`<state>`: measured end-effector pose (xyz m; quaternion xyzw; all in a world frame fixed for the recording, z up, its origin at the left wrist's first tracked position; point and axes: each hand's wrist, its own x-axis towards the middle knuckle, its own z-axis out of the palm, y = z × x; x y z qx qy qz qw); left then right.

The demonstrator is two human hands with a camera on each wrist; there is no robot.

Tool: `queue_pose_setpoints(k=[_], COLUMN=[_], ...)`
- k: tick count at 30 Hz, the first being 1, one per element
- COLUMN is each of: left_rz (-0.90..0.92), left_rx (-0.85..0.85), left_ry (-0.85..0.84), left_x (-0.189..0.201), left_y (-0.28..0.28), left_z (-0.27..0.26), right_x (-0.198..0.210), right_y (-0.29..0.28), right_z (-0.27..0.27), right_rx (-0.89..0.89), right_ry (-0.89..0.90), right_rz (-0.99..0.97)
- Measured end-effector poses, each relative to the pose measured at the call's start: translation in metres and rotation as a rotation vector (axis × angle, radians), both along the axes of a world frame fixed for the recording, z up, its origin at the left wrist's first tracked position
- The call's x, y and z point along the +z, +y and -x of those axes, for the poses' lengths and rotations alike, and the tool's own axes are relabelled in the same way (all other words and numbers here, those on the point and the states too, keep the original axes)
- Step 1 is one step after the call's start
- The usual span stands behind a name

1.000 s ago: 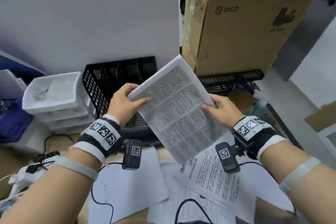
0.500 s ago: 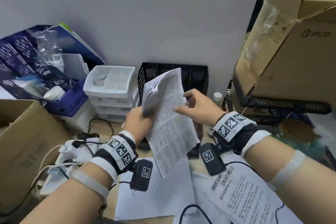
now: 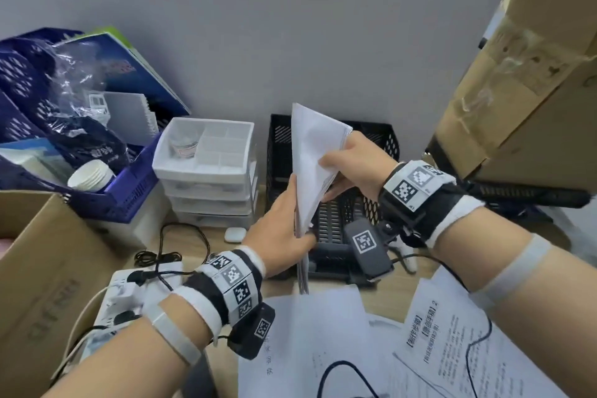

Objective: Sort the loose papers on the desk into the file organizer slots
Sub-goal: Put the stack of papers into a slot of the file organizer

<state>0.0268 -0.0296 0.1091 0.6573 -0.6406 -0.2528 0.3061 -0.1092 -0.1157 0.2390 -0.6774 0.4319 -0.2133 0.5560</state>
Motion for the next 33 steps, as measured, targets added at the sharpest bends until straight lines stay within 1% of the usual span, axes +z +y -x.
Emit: queue_pose_setpoints(k=[2, 4, 6, 8, 14, 18, 21, 24, 26, 29, 31, 33], left_rz=[-0.068, -0.107, -0.116, -0.121, -0.166, -0.184, -0.192, -0.182, -0.192, -0.179, -0.221, -0.289], left_rx=[0.000, 0.011, 0.025, 0.035, 0.108, 0.138, 0.159, 0.178, 0.195, 0.251, 0.230, 0.190], left_ry=[0.011, 0.071, 0.128, 0.143, 0.047, 0.020, 0.040, 0.079, 0.074, 0.085, 0.091, 0.048], left_x=[-0.011, -0.021, -0.026, -0.030, -0.043, -0.048, -0.048, -0.054, -0.060, -0.068, -0.074, -0.079], left_y=[0.003, 0.005, 0.004, 0.002, -0.019, -0.041, -0.056, -0.071, -0.079, -0.087, -0.089, -0.087], left_z=[-0.006, -0.012, -0.015, -0.017, -0.030, -0.036, -0.039, -0.045, -0.049, -0.052, -0.053, -0.052], right_x=[0.007, 0.009, 0.009, 0.004, -0.012, -0.024, -0.036, -0.057, -0.073, -0.092, -0.103, -0.118], right_y=[0.000, -0.001, -0.001, -0.003, -0.019, -0.031, -0.038, -0.045, -0.049, -0.054, -0.056, -0.056], right_z=[-0.006, -0.013, -0.021, -0.028, -0.043, -0.052, -0.062, -0.077, -0.087, -0.095, -0.097, -0.097], right_rx=[0.000, -0.002, 0.004, 0.003, -0.062, -0.094, -0.123, -0.179, -0.213, -0.263, -0.263, -0.208], right_ry=[-0.049, -0.067, -0.046, -0.022, 0.027, 0.058, 0.097, 0.157, 0.188, 0.178, 0.211, 0.280], right_rz=[-0.017, -0.038, -0.035, -0.028, -0.065, -0.017, 0.030, 0.076, 0.099, 0.102, 0.116, 0.118])
